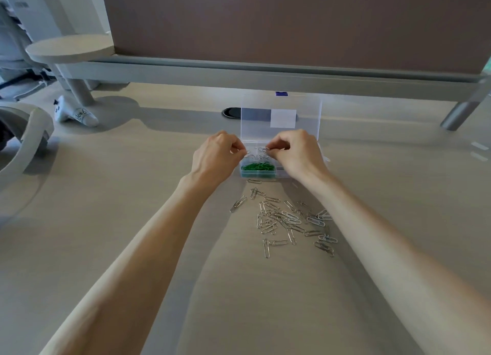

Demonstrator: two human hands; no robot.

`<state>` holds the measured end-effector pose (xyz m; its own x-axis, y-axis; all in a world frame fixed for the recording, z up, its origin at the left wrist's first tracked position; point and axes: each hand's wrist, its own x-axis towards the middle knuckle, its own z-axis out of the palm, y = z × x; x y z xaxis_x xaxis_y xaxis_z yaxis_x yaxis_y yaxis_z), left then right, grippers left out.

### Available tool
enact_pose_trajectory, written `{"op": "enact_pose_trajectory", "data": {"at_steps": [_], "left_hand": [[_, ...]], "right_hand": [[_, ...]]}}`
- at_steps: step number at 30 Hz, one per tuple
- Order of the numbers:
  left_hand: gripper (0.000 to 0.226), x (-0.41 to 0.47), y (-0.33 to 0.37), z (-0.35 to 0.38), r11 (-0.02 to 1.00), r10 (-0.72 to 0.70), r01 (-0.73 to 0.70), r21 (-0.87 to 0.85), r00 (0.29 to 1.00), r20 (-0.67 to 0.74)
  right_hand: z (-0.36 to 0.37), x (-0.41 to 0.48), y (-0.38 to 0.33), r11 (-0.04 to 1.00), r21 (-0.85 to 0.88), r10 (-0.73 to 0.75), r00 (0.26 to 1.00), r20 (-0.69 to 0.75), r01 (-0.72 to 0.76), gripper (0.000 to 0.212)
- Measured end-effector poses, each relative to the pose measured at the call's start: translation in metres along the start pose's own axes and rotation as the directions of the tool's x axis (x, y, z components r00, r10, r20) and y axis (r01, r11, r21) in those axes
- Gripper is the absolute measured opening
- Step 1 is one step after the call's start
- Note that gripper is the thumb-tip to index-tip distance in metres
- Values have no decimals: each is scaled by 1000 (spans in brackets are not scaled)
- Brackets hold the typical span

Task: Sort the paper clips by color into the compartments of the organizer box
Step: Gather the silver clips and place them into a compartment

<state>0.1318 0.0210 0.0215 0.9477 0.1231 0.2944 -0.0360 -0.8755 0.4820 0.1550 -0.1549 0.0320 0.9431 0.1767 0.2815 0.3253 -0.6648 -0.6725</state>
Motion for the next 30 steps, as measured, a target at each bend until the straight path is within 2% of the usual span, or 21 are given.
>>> {"op": "enact_pose_trajectory", "data": {"at_steps": [5,9,15,23,30], "left_hand": [[25,-7,-3,-2,999,14,-13,-43,1000,18],[27,-14,-4,0,998,-26,30,-63,998,65],[20,-26,-2,0,998,-56,57,-27,998,26],[22,-50,10,-5,998,-6,5,62,1000,19],[31,-59,5,-5,1000,-11,12,-15,1000,17]], "right_hand": [[-2,3,0,992,-78,-97,995,39,100,14],[-12,-2,5,995,-41,-92,995,-37,90,15],[-23,-33,23,996,-73,-47,999,1,47,19],[-31,-56,23,996,-42,-76,997,22,77,23],[-47,-75,23,992,9,-121,986,-111,123,14]]}}
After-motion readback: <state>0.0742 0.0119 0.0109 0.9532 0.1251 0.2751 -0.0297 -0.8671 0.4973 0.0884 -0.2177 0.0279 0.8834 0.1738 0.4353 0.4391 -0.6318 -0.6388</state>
